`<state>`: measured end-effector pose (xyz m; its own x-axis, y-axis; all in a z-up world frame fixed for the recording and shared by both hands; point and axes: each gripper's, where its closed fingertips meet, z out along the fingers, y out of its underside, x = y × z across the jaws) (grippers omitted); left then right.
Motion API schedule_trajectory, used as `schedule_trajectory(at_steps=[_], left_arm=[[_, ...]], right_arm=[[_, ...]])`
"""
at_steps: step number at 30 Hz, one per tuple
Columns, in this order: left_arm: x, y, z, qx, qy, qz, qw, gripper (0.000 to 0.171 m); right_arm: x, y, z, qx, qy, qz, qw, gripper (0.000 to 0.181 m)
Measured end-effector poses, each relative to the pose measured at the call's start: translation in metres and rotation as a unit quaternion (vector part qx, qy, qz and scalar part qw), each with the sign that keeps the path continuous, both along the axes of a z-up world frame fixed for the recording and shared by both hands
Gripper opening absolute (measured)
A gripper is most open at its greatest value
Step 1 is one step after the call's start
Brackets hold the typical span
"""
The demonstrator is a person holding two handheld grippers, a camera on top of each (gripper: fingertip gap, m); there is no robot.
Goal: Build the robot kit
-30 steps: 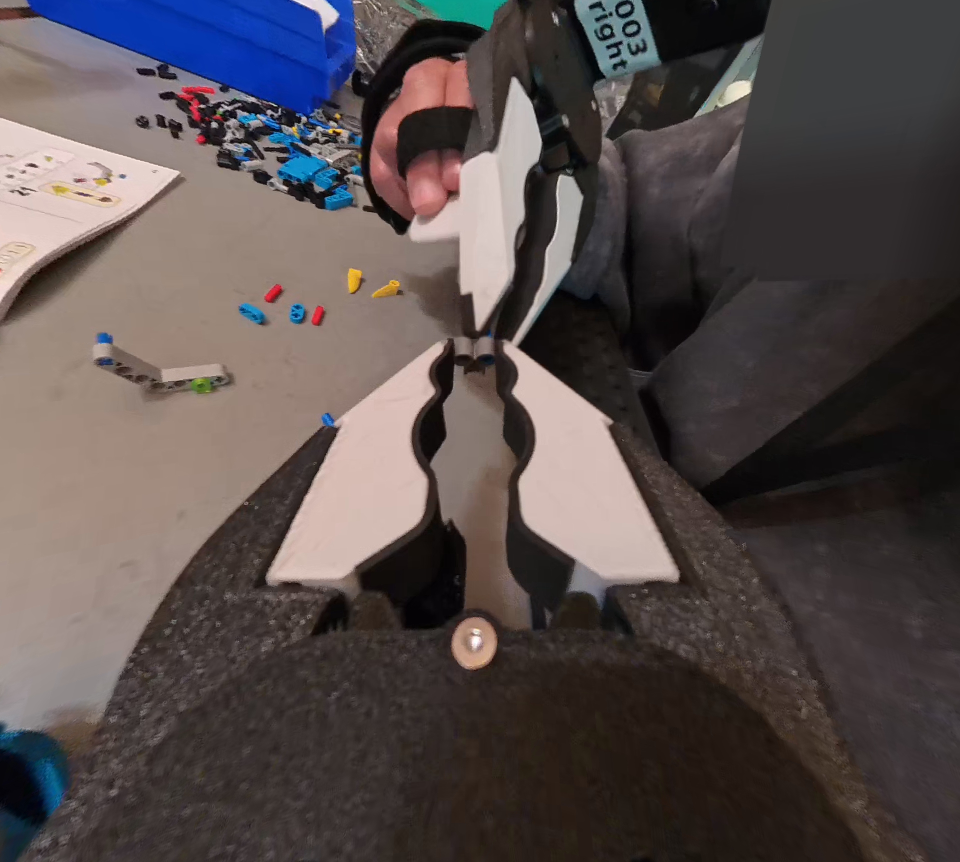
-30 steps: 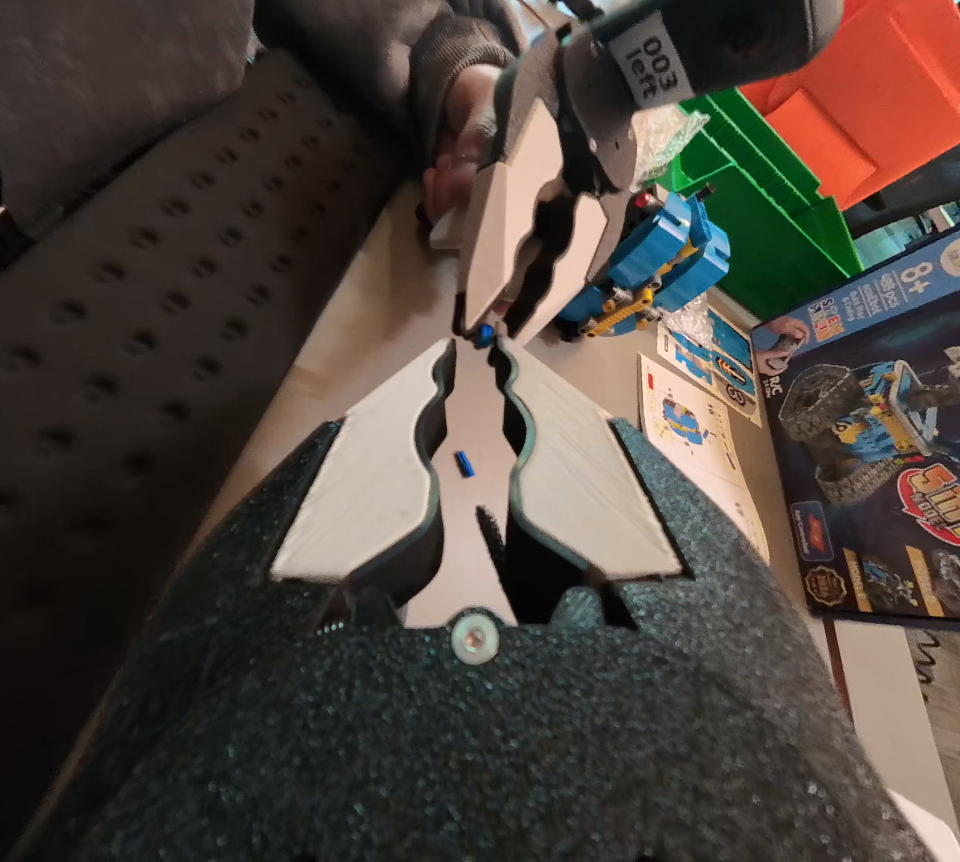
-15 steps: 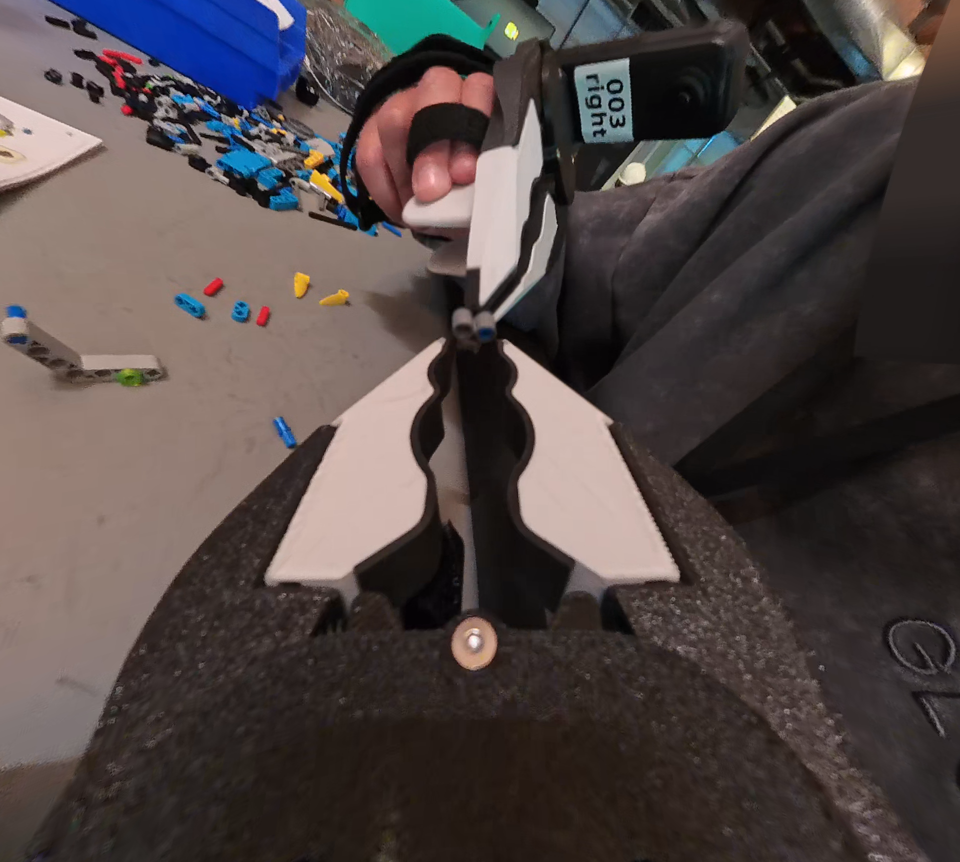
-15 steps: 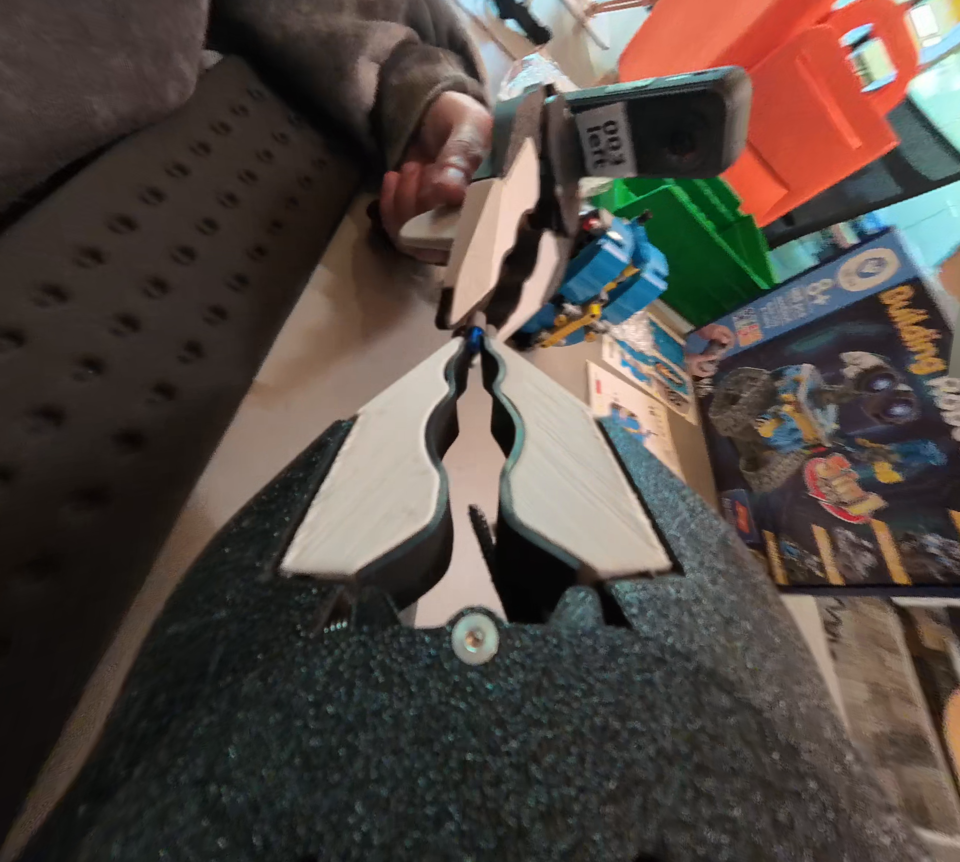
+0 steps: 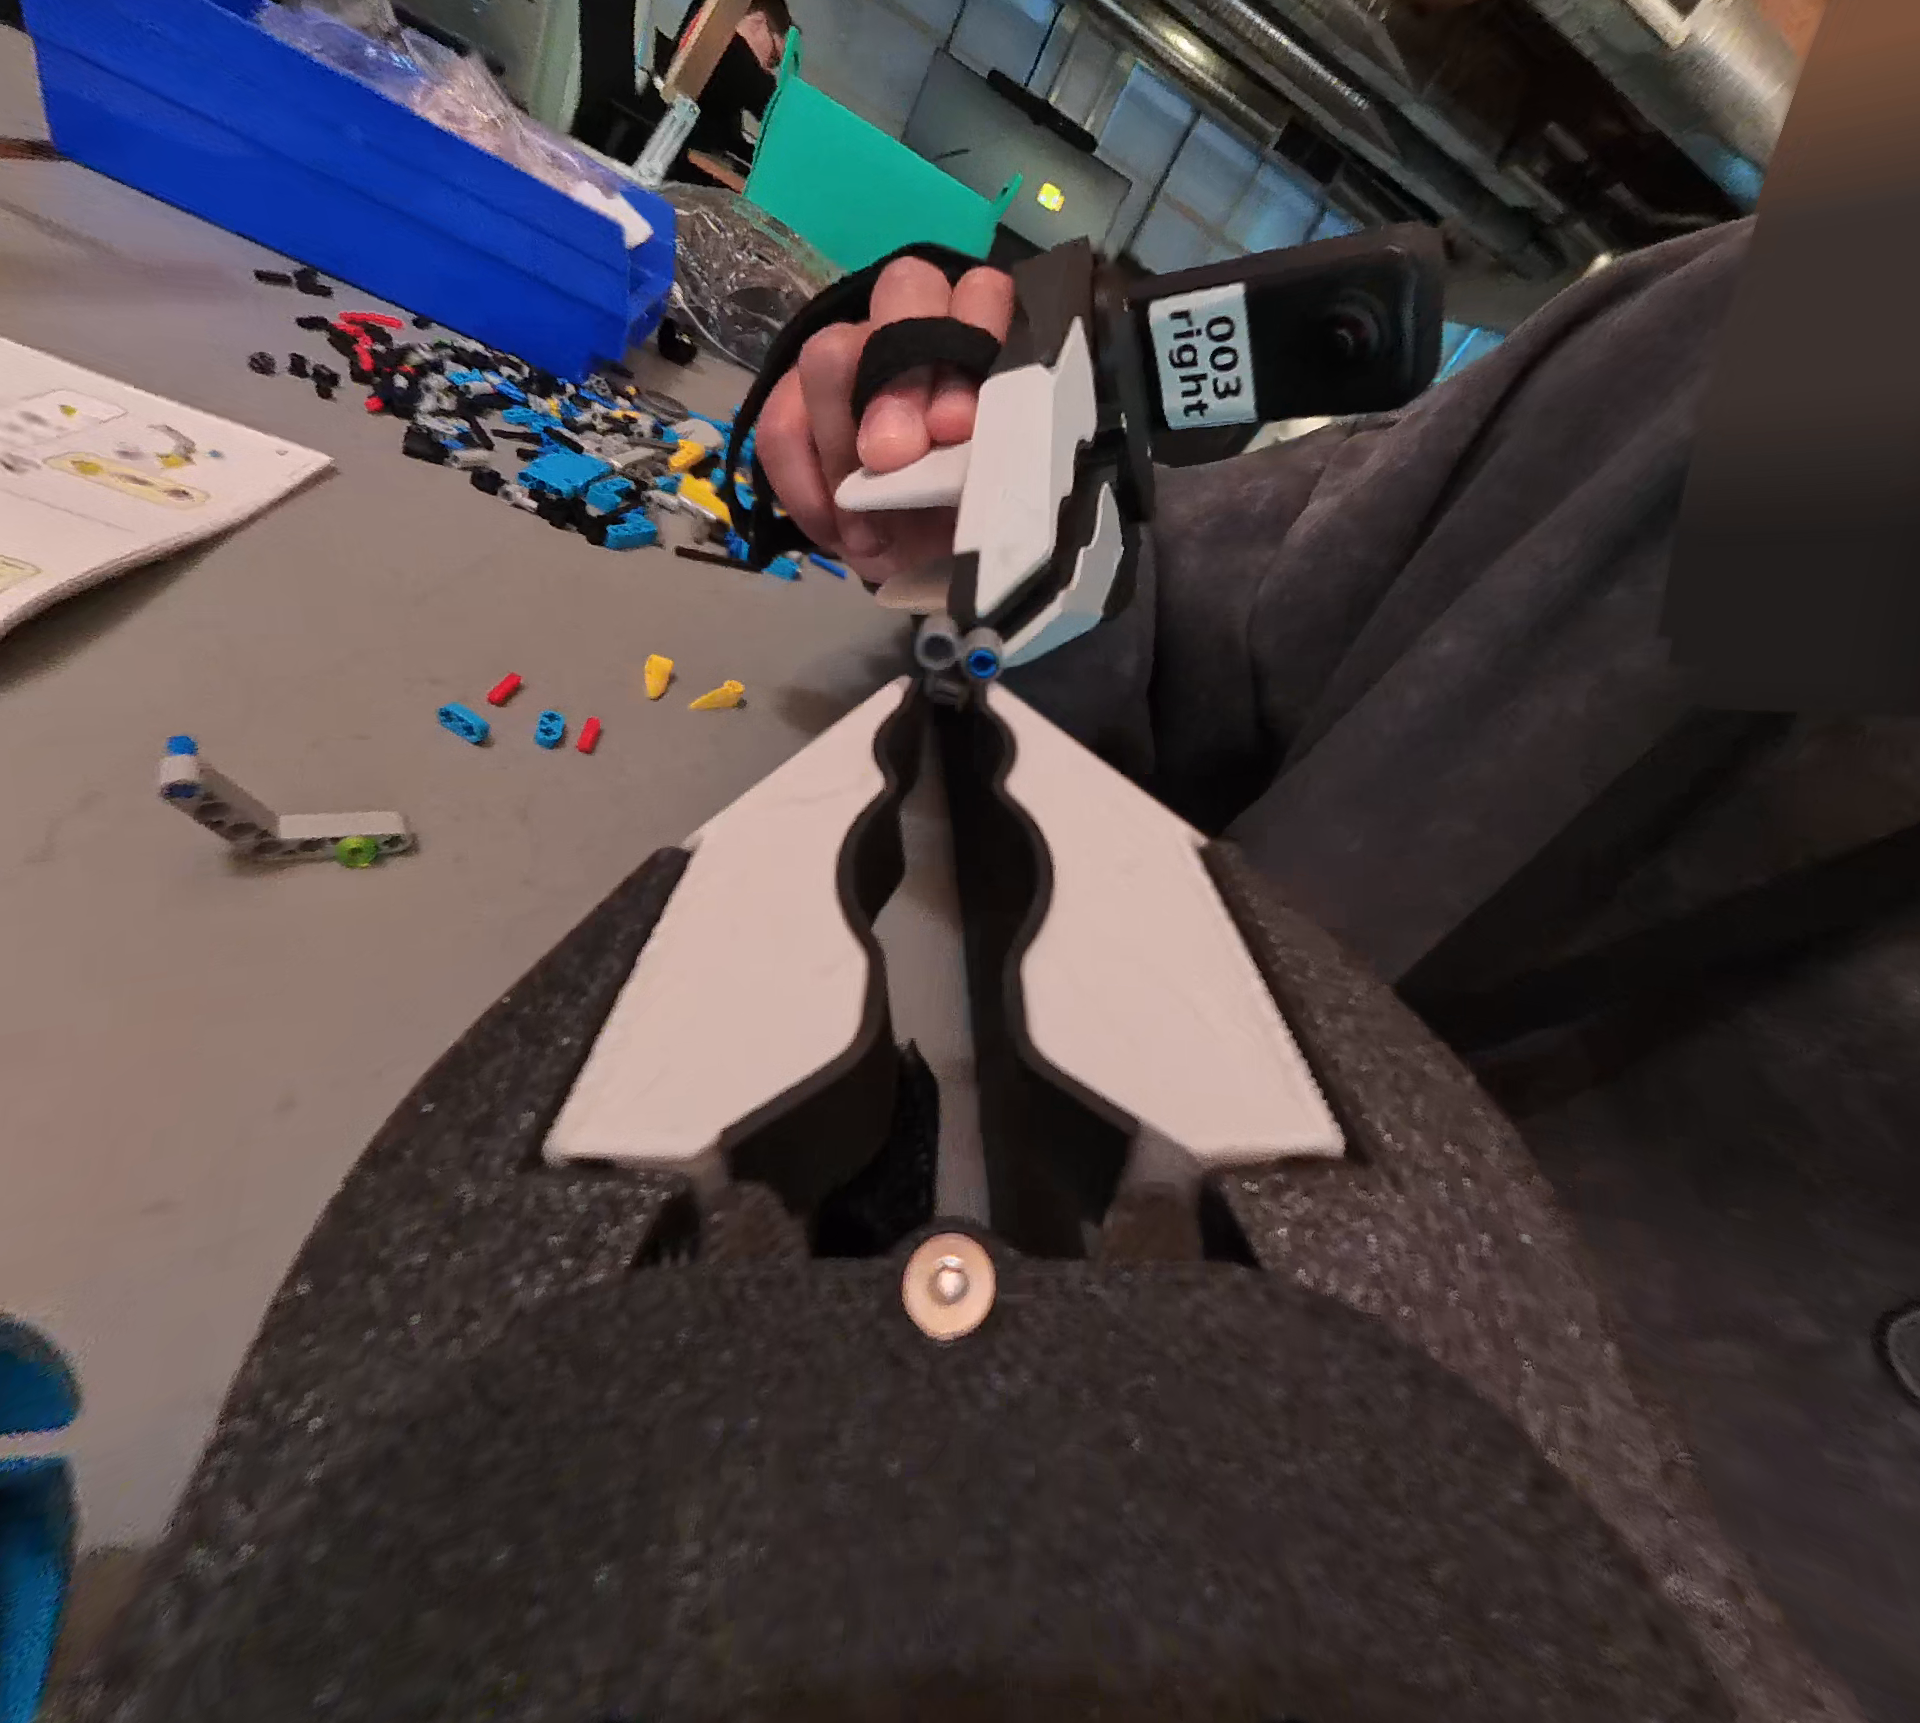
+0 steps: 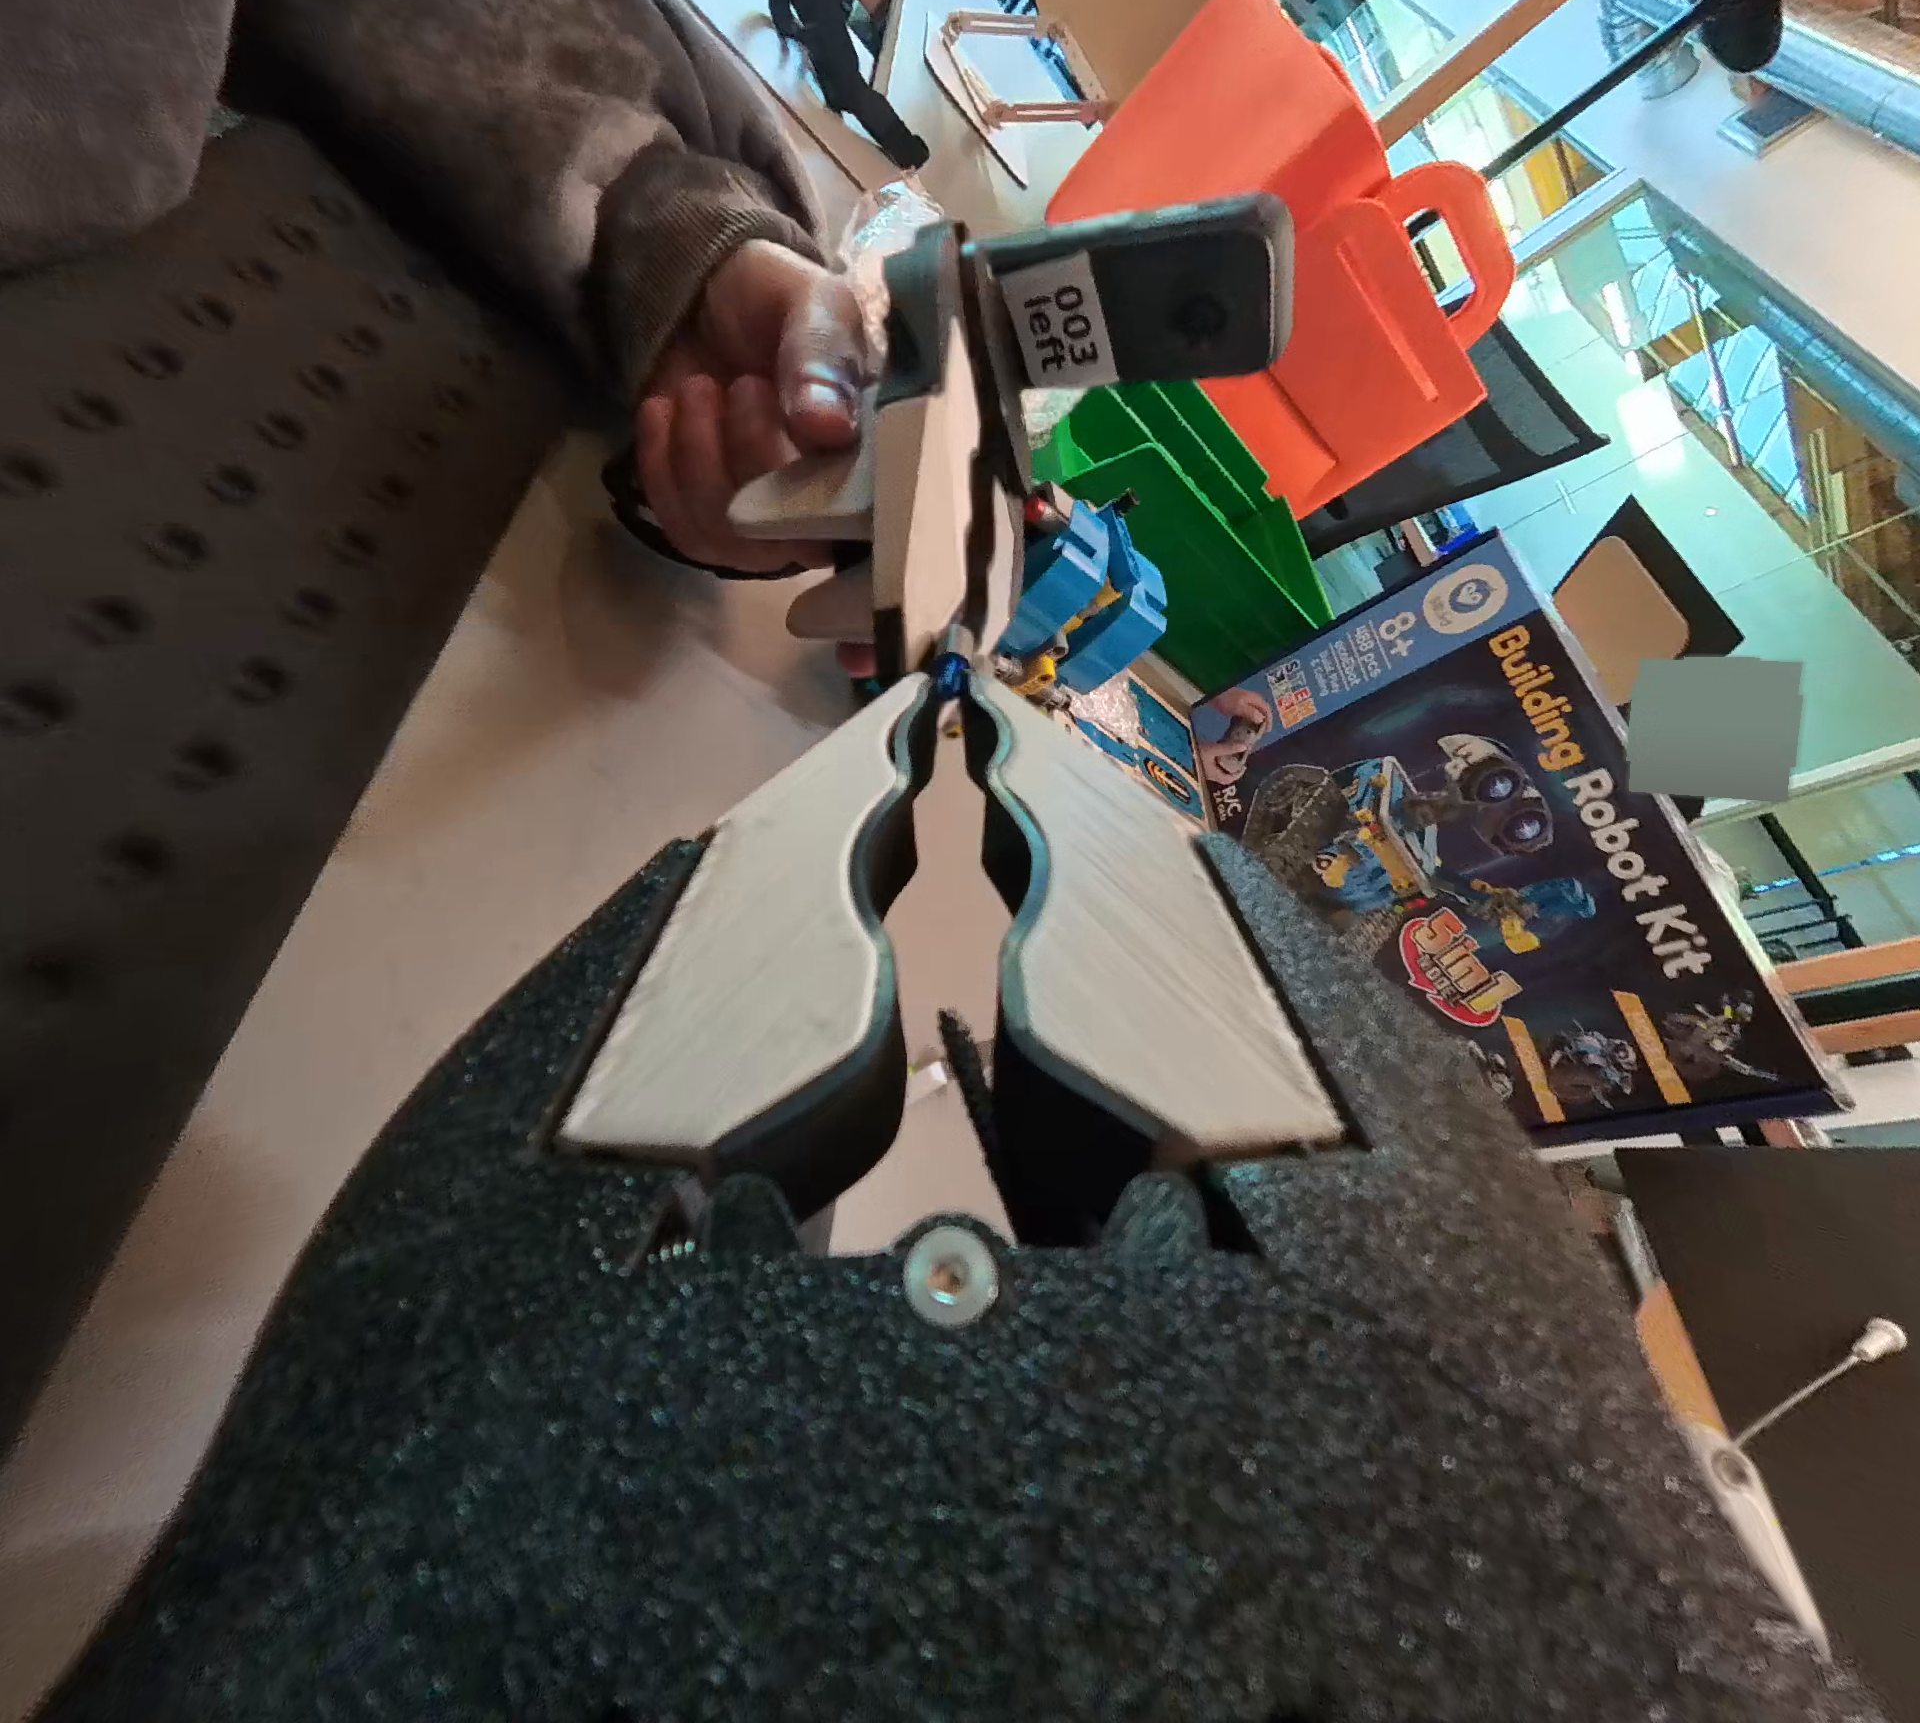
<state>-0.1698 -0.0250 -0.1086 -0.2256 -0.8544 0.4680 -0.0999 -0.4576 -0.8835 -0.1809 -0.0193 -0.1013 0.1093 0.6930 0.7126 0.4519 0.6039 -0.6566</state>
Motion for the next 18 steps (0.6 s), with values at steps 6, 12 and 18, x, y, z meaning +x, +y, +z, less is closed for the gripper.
schedule_trajectory(at_steps=[6, 12, 18], left_arm=[[0.001, -0.001, -0.005, 0.107, 0.012, 0.040, 0.993, 0.007], [0.005, 0.015, -0.039, 0.362, 0.121, 0.138, 0.914, 0.007], [0.009, 0.016, -0.078, 0.420, 0.219, 0.137, 0.870, 0.007]], right_arm=[[0.001, -0.002, -0.004, -0.058, 0.012, 0.022, 0.998, 0.004], [0.037, 0.018, -0.046, -0.364, -0.050, 0.015, 0.930, 0.036], [0.038, 0.022, -0.113, -0.364, -0.174, -0.010, 0.915, 0.017]])
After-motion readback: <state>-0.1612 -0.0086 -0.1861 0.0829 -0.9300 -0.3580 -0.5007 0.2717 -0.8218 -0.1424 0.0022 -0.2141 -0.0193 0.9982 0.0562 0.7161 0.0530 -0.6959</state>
